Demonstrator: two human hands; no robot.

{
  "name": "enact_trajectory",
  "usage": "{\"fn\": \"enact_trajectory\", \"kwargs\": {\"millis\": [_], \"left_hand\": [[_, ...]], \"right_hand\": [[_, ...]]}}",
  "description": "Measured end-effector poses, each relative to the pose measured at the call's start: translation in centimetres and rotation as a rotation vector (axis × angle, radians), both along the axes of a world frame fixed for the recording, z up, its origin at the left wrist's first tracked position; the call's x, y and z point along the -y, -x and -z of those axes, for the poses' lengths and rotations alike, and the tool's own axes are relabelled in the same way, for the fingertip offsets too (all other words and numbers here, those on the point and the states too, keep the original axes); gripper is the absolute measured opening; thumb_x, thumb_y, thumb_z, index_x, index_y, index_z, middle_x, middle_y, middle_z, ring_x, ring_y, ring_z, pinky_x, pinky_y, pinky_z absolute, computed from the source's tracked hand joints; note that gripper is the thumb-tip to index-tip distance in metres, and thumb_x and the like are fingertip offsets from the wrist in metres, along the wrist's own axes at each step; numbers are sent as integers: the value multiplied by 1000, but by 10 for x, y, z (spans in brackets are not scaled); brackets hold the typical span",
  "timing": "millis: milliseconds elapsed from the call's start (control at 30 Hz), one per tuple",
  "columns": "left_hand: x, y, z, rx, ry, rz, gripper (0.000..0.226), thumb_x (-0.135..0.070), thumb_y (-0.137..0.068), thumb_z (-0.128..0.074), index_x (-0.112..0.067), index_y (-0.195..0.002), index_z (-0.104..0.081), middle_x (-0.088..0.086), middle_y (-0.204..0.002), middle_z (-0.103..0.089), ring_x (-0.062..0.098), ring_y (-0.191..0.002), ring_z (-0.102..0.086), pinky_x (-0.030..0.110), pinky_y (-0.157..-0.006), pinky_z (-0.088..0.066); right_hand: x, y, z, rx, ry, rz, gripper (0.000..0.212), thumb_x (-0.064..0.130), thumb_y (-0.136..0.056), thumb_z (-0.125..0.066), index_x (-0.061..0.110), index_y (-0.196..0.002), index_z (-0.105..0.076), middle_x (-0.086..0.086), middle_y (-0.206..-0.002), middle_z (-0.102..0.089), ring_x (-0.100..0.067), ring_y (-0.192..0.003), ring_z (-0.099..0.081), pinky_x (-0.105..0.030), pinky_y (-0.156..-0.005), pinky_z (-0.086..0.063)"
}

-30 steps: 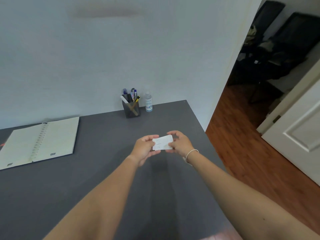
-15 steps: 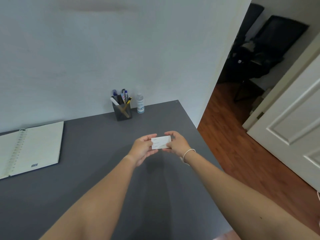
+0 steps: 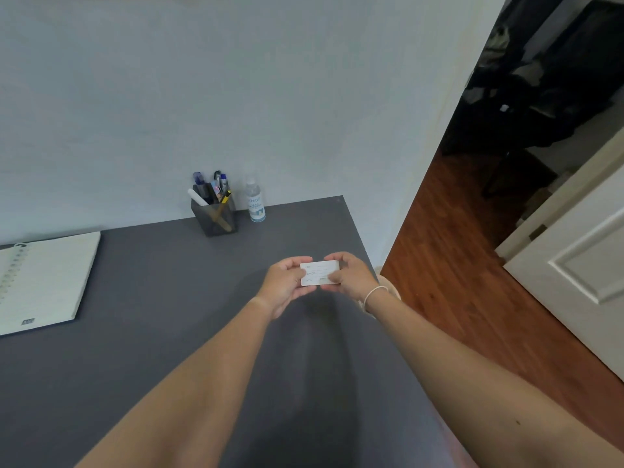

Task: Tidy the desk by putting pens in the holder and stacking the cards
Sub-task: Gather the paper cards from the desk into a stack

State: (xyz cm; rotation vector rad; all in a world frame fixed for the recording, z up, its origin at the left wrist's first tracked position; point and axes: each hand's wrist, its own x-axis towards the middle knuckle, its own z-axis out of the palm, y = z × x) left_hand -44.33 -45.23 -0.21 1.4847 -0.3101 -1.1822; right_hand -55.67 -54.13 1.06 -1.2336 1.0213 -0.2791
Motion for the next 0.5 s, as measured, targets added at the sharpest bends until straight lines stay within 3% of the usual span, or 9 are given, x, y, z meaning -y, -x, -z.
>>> {"fn": "enact_trajectory", "kwargs": {"millis": [100, 300, 500], "left_hand": [[27, 15, 5, 8, -23, -37, 23, 2, -91, -43, -12, -100, -59, 16, -110, -62, 26, -96, -65, 32, -80, -57], [80, 43, 16, 60, -97, -81, 24, 0, -90, -47, -7, -110, -58, 15, -114, -61, 26, -101, -64, 34, -83, -54], [117, 56, 26, 89, -138, -104, 25, -4, -90, -52, -6, -114, -57, 6, -92, -68, 15, -81, -67, 24, -74, -57]], "right_hand": [[31, 12, 5, 7, -45, -21, 35, -17, -84, -42, 7, -107, -53, -15, -115, -51, -25, -98, -56, -21, -60, -59], [92, 33, 24, -17, -128, -48, 36, -19, -83, -40, 7, -103, -53, -18, -118, -49, -36, -112, -56, -24, -65, -60], [142, 50, 48, 4, -180, -13, 35, -20, -82, -38, 7, -98, -53, -17, -115, -50, -38, -112, -55, -24, -58, -58]]}}
